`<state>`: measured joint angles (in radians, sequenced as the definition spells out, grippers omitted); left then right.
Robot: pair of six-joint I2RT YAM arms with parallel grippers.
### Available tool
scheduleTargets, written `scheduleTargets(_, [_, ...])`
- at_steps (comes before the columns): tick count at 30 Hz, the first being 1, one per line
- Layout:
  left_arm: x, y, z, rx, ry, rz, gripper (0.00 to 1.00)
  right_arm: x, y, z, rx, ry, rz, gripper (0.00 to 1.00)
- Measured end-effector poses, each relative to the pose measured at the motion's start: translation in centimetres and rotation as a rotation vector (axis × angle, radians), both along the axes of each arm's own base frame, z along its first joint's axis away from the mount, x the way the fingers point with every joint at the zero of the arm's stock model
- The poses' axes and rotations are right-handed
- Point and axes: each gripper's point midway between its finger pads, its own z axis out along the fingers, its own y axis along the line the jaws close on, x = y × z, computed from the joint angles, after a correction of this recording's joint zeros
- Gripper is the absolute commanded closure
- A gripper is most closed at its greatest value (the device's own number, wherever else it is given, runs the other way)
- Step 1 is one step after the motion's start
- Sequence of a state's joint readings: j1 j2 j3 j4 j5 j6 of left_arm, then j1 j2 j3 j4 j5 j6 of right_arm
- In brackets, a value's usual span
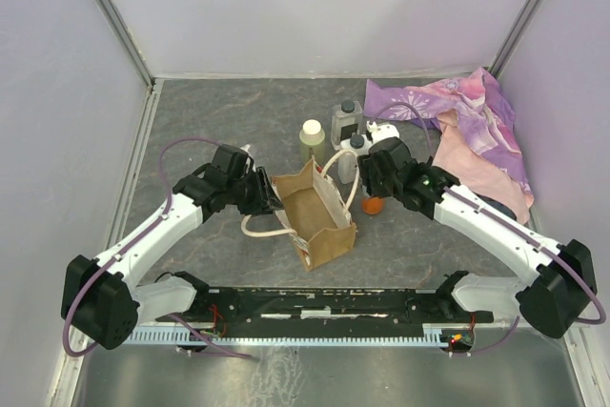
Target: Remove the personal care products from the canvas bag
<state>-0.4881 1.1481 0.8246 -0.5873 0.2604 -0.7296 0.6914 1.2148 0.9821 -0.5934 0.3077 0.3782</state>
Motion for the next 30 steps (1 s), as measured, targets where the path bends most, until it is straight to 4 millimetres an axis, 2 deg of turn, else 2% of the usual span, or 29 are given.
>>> scheduleTargets(4, [0.0,0.0,0.0,-0.002,0.002,-0.002,0.97,1.1,0.8,0.4,0.035,-0.039,-0.005,0.23])
scheduleTargets(9, [0.0,0.0,0.0,-0.003,0.001,-0.002,0.97,2.4,1.3,1.3,0.065,-0.097,-0.024,0.08])
scheduleTargets(15, [0.1,-0.1,0.1,-0.007,-0.005,-0.001,0.97,2.7,0.9,1.5,0.055,-0.112,-0.04,0.05])
scheduleTargets(19, [0.2,-0.2,0.2,-0.009,-0.008,0.001,0.97,2.0,0.3,2.3,0.061,-0.116,-0.04,0.06])
scheduleTargets(22, [0.1,0.0,0.5,-0.011,-0.015,0.007,0.97,1.1,-0.4,4.3,0.082,-0.142,-0.043,0.06])
scheduleTargets(24, [0.1,0.2,1.0,-0.008,-0.026,0.016,0.95,0.7,-0.8,6.5,0.107,-0.177,-0.047,0.06])
scheduleTargets(28, [0.6,0.1,3.0,-0.031,-0.08,0.023,0.86,0.3,-1.3,10.8,0.155,-0.242,-0.055,0.05])
scheduleTargets(30, [0.8,0.0,4.3,-0.05,-0.113,0.024,0.79,0.2,-1.4,11.9,0.164,-0.253,-0.055,0.0])
